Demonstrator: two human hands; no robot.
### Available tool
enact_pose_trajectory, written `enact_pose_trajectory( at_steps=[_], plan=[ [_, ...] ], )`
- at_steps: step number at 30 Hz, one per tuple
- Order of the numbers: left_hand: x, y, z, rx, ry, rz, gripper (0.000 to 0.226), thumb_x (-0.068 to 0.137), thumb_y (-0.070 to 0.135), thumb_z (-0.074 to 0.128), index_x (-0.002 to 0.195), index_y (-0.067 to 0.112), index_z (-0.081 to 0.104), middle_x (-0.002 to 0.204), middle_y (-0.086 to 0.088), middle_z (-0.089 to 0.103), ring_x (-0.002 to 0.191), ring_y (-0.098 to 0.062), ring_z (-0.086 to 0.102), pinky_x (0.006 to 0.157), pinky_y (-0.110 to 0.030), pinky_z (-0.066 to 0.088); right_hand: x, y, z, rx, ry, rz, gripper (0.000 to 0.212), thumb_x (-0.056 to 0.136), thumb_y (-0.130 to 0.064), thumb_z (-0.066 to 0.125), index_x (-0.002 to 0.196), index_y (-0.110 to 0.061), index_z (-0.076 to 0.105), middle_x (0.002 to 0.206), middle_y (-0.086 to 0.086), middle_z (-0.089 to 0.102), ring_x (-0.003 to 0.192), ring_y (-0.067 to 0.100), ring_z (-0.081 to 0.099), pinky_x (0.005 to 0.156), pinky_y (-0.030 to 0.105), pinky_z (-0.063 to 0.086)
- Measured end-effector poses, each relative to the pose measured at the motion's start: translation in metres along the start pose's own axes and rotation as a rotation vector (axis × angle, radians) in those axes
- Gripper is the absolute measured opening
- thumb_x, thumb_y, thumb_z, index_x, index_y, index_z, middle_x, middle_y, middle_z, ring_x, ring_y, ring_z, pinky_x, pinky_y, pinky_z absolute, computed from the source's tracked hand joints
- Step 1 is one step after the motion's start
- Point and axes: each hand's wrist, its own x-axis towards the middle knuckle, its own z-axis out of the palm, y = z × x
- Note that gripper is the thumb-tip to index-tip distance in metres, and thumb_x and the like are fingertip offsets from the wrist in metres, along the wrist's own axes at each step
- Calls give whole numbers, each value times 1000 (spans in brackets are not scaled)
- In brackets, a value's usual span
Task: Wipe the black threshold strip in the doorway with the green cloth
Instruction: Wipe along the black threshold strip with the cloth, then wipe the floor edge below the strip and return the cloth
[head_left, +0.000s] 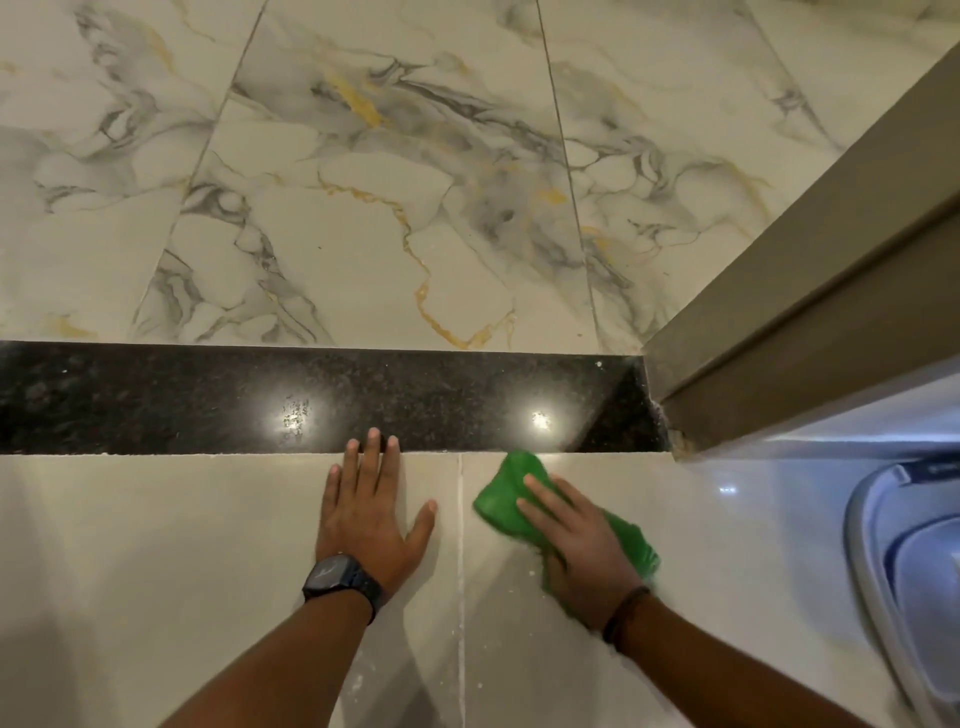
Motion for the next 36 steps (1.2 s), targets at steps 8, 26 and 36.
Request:
enact_pose_trajectory(
  at_steps=[8, 26, 36],
  plan=[
    [-14, 64, -84, -219, 37, 102, 80, 81, 59, 33, 141, 6, 41, 150, -16, 37, 141, -34, 27, 115, -46, 24, -35, -50, -42, 480, 25, 443, 41, 85, 9, 53, 120, -9, 63, 139, 11, 51, 129, 28, 46, 113, 37, 31],
    [-123, 452, -303, -436, -115, 661, 60, 85, 44, 51, 130, 4, 53, 134, -16, 56, 123, -32, 52, 105, -43, 40, -225, -17, -503, 254, 1105, 806, 36, 89, 1, 55, 124, -7, 57, 141, 7, 47, 128, 4, 42, 106, 16, 34],
    [-112, 518, -233, -22, -119, 893, 75, 87, 50, 39, 148, 10, 22, 160, -9, 16, 147, -26, 7, 117, -41, 3, -237, 82, -414, 37, 307, 887, 53, 90, -8, 54, 141, -12, 39, 155, 14, 26, 141, 36, 23, 115, 47, 25]
  ],
)
